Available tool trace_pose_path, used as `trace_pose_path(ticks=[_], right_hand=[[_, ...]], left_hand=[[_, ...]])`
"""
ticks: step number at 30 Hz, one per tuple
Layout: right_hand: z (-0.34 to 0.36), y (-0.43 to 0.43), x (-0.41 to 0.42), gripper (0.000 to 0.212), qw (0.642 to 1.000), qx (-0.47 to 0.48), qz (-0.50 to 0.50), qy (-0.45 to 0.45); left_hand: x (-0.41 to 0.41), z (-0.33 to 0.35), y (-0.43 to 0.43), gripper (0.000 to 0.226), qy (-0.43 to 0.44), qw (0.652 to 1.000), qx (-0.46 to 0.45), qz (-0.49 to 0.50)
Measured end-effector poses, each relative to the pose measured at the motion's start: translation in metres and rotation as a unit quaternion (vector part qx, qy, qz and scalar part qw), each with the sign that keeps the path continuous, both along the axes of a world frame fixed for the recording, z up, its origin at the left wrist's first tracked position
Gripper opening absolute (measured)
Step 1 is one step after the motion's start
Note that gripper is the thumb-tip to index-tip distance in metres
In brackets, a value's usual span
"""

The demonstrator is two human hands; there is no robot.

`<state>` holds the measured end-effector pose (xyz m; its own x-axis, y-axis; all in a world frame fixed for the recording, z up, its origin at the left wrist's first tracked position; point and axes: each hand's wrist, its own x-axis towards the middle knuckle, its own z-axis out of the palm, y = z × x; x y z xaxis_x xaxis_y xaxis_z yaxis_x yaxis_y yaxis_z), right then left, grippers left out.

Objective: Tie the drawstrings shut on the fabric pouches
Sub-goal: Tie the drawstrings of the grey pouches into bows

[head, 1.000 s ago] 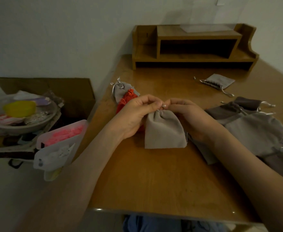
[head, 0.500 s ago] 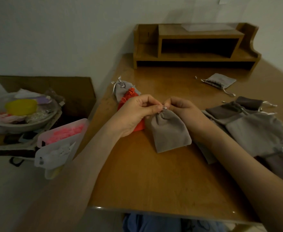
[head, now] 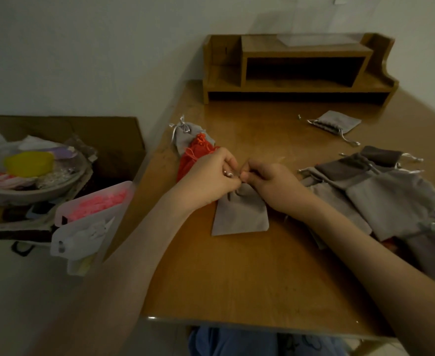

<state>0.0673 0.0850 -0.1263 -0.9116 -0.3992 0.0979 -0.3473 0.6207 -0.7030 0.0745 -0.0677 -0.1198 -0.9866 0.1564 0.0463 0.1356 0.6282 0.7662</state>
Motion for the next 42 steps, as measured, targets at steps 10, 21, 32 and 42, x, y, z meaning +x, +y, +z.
trace_pose_path(ticks=[10, 21, 32, 42], right_hand=[[0.003, 0.003, -0.002, 0.025, 0.979, -0.177, -0.038, -0.096], [0.008, 0.015, -0.003, 0.021, 0.934, -0.286, 0.002, -0.213], [0.009, 0.016, -0.004, 0.022, 0.904, -0.323, -0.005, -0.28], [0.012, 0.014, -0.001, 0.018, 0.927, -0.283, 0.007, -0.245]], left_hand=[[0.002, -0.012, 0.007, 0.008, 0.337, 0.936, -0.102, -0.001], [0.002, -0.013, 0.009, 0.007, 0.462, 0.868, -0.179, -0.035], [-0.005, -0.019, 0.006, 0.018, 0.47, 0.865, -0.166, -0.059], [-0.001, -0.017, 0.01, 0.027, 0.377, 0.916, -0.102, 0.091]])
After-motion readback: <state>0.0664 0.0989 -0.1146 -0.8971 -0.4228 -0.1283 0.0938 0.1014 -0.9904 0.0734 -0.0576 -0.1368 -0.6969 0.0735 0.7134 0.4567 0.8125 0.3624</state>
